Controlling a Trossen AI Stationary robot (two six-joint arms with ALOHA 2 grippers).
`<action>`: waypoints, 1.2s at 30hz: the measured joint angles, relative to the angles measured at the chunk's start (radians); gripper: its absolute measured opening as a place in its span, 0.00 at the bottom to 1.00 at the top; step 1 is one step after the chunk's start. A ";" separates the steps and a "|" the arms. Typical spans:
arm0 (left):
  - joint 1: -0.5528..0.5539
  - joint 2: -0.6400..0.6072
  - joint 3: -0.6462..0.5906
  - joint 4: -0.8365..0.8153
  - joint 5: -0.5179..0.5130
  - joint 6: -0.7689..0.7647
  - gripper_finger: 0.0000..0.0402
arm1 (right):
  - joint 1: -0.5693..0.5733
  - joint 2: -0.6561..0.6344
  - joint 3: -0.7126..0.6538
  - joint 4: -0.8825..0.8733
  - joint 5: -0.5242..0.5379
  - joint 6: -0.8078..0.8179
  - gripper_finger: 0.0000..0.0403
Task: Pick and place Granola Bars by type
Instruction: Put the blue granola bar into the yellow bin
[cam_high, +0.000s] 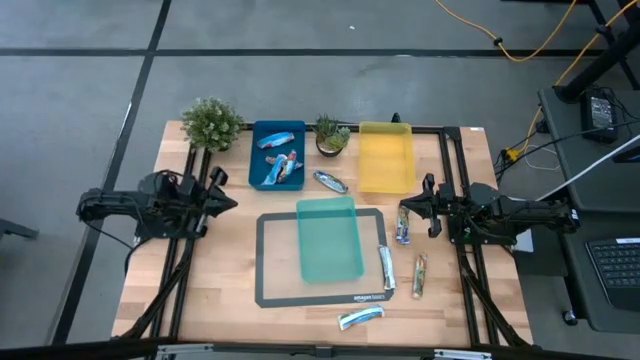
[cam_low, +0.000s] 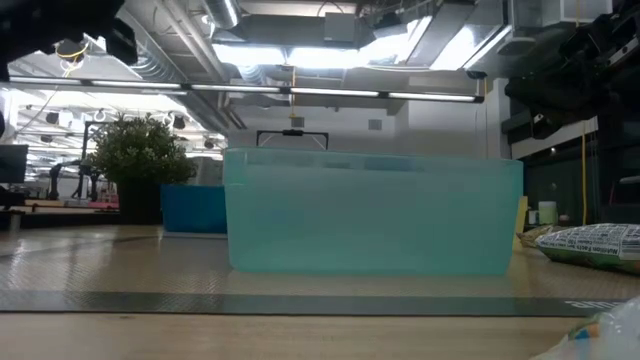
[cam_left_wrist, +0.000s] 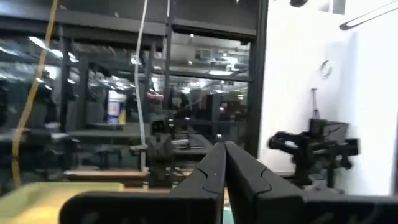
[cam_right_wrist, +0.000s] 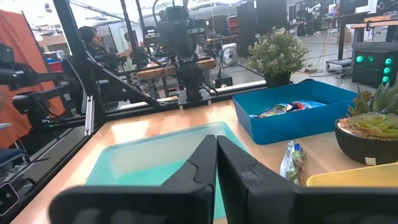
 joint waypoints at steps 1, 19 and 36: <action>0.000 0.000 -0.015 0.026 -0.006 0.015 0.00 | 0.000 0.000 0.000 0.000 0.000 0.000 0.04; 0.000 -0.001 -0.081 -0.225 -0.222 0.191 0.00 | 0.000 0.002 0.000 -0.001 0.000 0.000 0.04; 0.000 -0.001 -0.081 -0.155 -0.270 0.106 0.00 | 0.000 0.002 0.000 -0.001 0.000 0.000 0.04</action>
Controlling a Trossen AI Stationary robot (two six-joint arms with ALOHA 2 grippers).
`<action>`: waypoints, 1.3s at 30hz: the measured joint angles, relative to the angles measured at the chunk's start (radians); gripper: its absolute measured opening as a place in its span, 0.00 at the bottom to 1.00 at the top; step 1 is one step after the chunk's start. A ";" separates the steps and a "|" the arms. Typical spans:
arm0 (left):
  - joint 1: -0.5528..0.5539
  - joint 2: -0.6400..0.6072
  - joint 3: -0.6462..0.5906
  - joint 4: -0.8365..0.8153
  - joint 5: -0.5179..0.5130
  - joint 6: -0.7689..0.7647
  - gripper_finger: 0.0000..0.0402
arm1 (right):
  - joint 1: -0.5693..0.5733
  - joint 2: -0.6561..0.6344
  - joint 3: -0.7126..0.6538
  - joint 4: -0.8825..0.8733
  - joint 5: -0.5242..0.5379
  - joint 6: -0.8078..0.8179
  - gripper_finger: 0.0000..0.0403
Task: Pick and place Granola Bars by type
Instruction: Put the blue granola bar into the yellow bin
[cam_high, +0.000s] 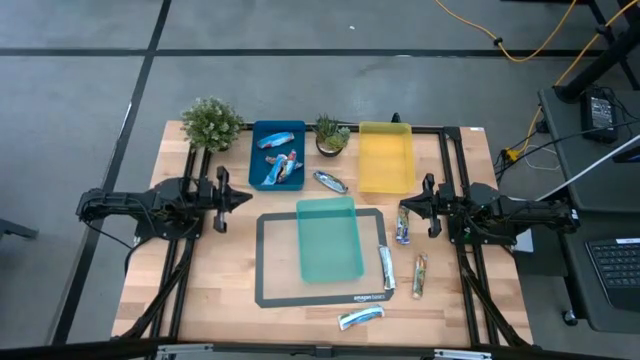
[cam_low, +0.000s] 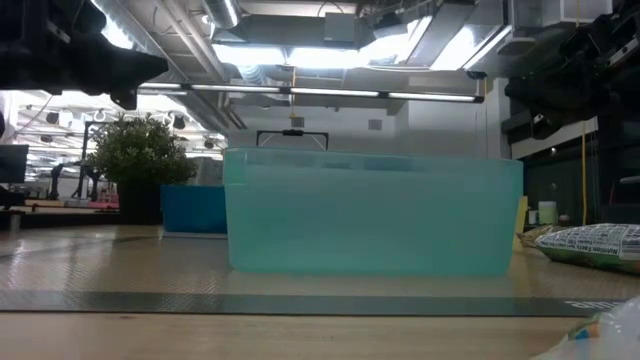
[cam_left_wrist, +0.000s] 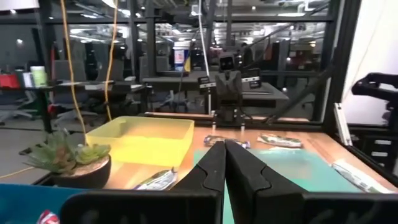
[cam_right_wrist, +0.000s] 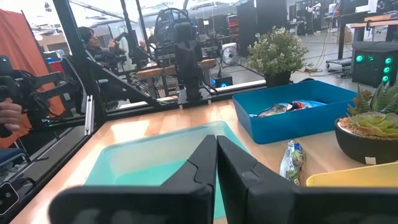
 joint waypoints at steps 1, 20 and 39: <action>0.000 0.000 0.000 -0.001 -0.003 0.000 0.00 | 0.000 0.000 0.000 0.000 0.000 0.000 0.04; 0.000 0.010 0.000 -0.091 0.119 0.009 0.01 | 0.000 0.000 0.000 0.000 0.000 0.000 0.04; 0.000 0.010 0.000 -0.090 0.117 0.009 0.02 | 0.000 0.000 0.000 0.000 0.000 0.000 0.04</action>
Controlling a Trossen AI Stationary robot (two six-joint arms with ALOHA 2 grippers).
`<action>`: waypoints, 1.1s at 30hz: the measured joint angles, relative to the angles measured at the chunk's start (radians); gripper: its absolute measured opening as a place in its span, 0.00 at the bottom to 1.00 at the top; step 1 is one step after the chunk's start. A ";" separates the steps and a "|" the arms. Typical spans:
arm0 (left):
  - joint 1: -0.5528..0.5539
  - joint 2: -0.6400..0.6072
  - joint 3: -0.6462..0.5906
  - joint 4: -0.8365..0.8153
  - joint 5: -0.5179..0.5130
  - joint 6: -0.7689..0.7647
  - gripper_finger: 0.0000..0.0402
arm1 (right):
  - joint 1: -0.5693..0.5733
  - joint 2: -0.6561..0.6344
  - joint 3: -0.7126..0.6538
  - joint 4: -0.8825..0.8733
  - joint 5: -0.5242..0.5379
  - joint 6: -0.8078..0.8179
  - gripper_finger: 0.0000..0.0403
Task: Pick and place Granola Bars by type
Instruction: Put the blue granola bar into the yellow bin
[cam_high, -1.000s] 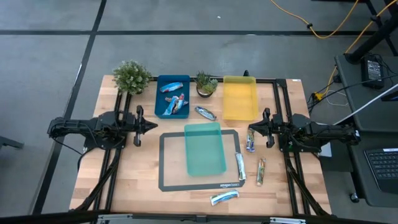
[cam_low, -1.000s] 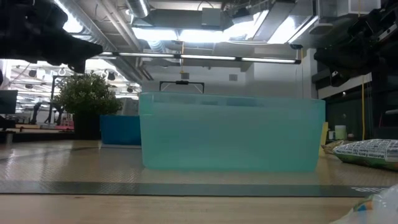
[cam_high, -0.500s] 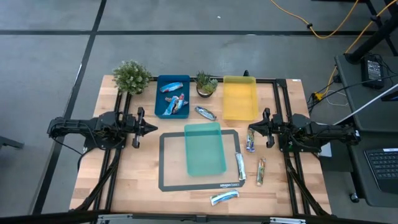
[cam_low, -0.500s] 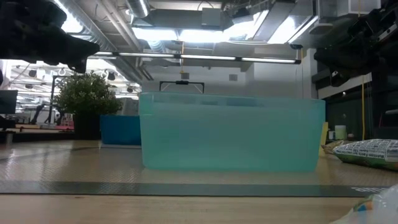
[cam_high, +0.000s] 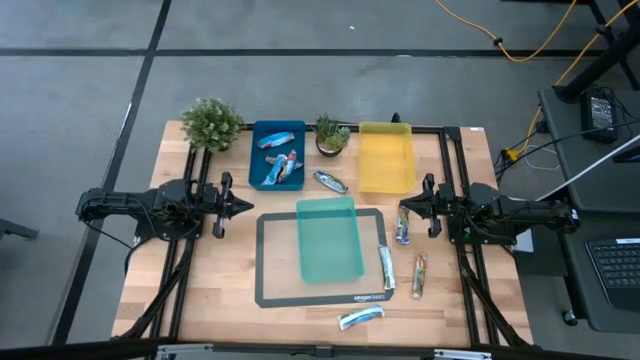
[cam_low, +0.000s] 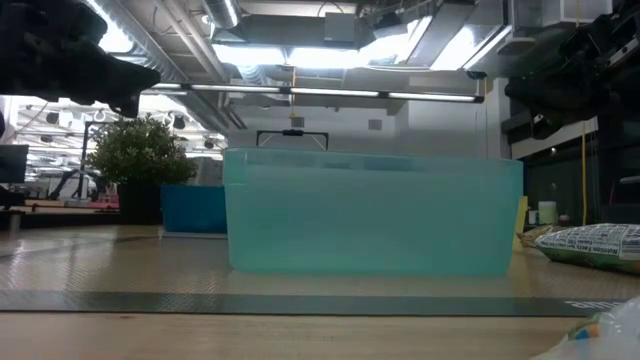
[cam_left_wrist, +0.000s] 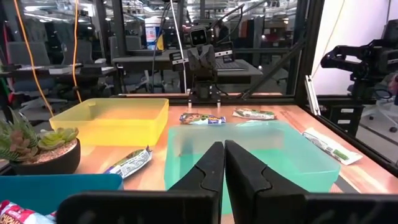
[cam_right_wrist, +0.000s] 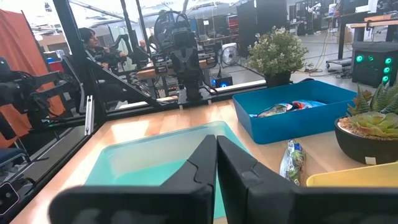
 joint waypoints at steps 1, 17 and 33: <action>0.000 0.000 0.000 0.000 0.000 0.000 0.02 | 0.000 0.000 0.000 0.000 0.000 0.000 0.04; 0.000 0.000 0.000 0.002 0.000 0.000 0.02 | 0.000 0.000 0.000 0.014 0.010 0.034 0.04; 0.000 0.000 0.000 0.003 0.000 0.000 0.02 | 0.000 0.055 0.297 -0.298 0.134 -0.026 0.30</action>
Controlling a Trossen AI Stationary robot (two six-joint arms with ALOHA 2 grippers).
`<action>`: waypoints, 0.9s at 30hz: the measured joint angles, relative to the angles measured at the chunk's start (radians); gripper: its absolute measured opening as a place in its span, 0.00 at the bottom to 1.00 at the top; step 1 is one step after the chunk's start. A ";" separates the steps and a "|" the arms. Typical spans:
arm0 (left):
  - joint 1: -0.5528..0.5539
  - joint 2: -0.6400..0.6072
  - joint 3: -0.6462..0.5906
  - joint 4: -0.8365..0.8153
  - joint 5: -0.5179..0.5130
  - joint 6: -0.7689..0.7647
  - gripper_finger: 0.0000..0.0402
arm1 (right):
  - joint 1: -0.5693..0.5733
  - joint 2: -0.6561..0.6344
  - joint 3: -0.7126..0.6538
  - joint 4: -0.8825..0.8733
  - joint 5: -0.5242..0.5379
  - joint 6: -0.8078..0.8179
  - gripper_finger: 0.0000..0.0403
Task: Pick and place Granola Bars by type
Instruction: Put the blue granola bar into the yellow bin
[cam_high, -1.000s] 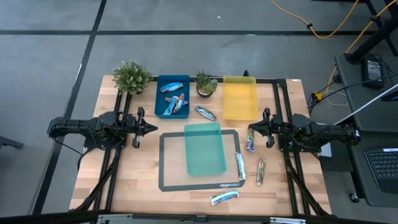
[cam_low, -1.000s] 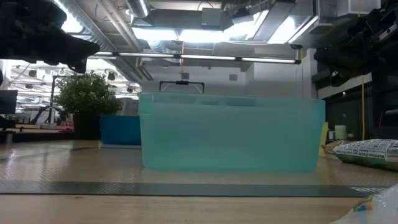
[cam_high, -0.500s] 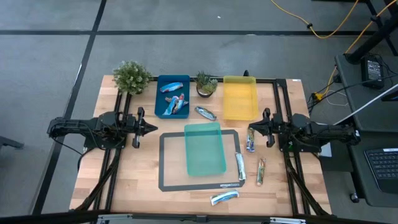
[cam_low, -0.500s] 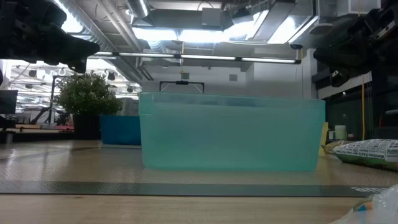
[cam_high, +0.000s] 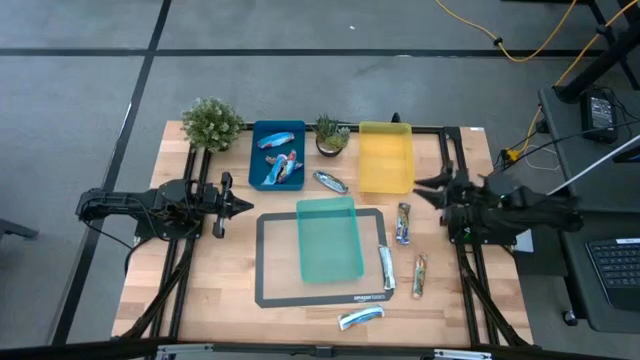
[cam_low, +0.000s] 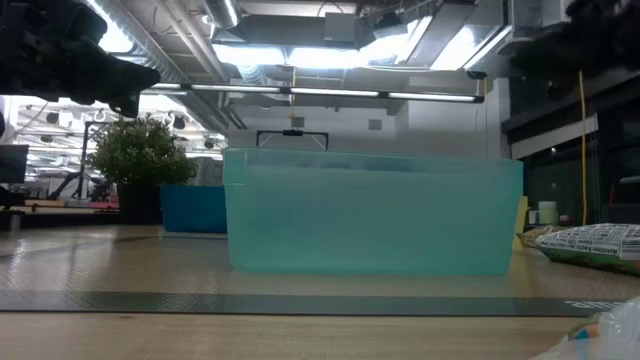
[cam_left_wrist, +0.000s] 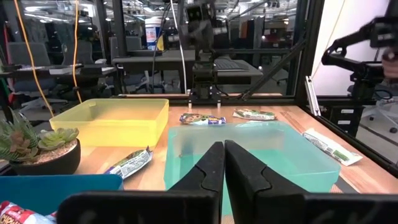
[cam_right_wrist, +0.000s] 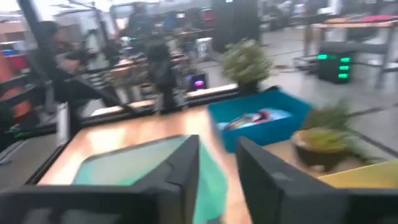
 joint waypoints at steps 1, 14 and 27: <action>0.000 0.000 0.000 0.000 0.000 0.000 0.02 | 0.000 0.021 0.041 -0.022 0.022 -0.007 0.34; 0.000 0.000 0.000 0.000 0.000 0.000 0.01 | 0.000 0.543 0.566 -0.602 0.174 0.237 0.59; 0.000 0.000 0.000 0.000 0.000 0.000 0.01 | 0.001 0.863 0.734 -0.944 0.095 0.911 0.47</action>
